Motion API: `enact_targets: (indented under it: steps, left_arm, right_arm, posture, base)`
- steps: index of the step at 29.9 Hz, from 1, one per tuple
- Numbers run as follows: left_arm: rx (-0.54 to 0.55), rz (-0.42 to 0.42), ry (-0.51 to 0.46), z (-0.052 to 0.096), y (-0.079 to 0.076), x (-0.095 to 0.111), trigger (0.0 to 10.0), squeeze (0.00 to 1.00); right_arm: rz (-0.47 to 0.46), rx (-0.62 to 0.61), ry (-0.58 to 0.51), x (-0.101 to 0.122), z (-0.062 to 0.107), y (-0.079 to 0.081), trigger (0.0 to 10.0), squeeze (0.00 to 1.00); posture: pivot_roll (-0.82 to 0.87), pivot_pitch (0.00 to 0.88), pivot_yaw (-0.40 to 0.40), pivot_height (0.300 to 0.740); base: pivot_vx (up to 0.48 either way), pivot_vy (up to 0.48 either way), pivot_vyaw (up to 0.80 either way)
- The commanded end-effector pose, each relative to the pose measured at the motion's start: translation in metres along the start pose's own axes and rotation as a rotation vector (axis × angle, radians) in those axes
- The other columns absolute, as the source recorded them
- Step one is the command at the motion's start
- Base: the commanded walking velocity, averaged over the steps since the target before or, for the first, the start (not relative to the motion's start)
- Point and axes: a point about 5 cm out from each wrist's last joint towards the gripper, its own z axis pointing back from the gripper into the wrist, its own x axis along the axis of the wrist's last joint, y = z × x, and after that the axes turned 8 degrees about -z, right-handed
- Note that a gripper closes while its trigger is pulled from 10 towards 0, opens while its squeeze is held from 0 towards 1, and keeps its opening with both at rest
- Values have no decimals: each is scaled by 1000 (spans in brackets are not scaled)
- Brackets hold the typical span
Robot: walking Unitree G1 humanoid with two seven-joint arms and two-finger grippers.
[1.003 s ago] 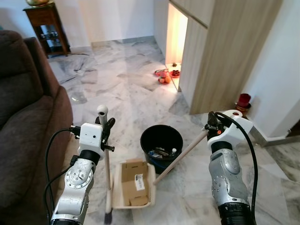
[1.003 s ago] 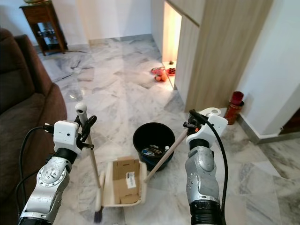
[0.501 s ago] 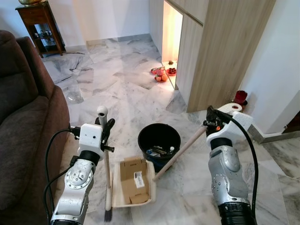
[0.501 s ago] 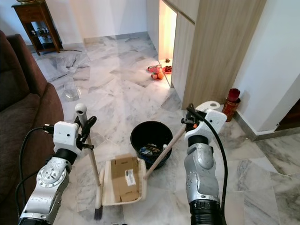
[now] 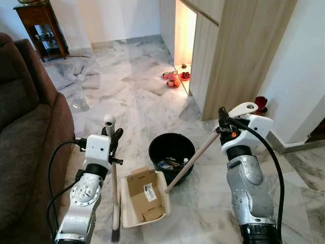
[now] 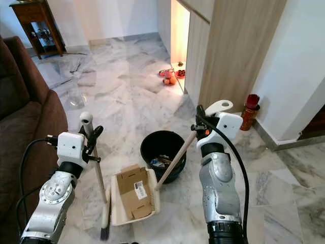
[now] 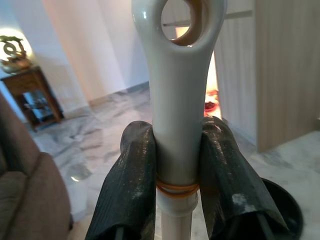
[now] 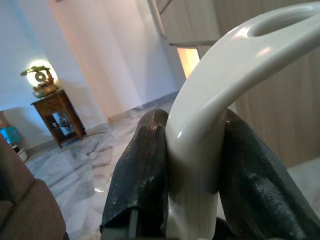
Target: Sweep floor
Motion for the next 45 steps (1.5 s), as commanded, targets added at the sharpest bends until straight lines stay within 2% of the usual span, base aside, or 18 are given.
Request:
enact_targets:
  steps: [1,5,10,15,21,28,38,45]
  left_arm:
    - [73,-100,-67,0,17,10,10000,0]
    - [121,-152,-68,4,24,10,10000,0]
    - [148,-164,-54,7,28,7,10000,0]
    - [153,-166,-56,6,28,6,10000,0]
    - [148,-162,-60,5,22,5,10000,0]
    - [147,-158,-60,5,21,5,10000,0]
    - [139,-144,-68,5,19,6,10000,0]
    - [135,-138,-64,4,18,5,10000,0]
  right_arm:
    - [-12,54,-62,15,-2,12,10000,0]
    - [-12,60,-57,15,-1,14,10000,0]
    - [-21,98,-72,25,1,22,10000,0]
    - [-34,124,-82,32,2,27,10000,0]
    - [-100,154,-127,50,0,36,10000,0]
    - [-110,152,-172,61,-3,40,10000,0]
    - [-15,10,-349,88,-8,29,10000,0]
    - [47,-9,-426,100,-7,32,10000,0]
  posture:
    - [142,6,58,740]
    - [147,6,59,740]
    - [147,6,60,740]
    - [145,5,61,740]
    - [143,5,61,740]
    - [144,4,60,740]
    - [142,1,60,740]
    - [143,0,63,740]
  base:
    - [0,0,0]
    - [0,0,0]
    - [0,0,0]
    - [0,0,0]
    - [0,0,0]
    - [0,0,0]
    - [0,0,0]
    - [0,0,0]
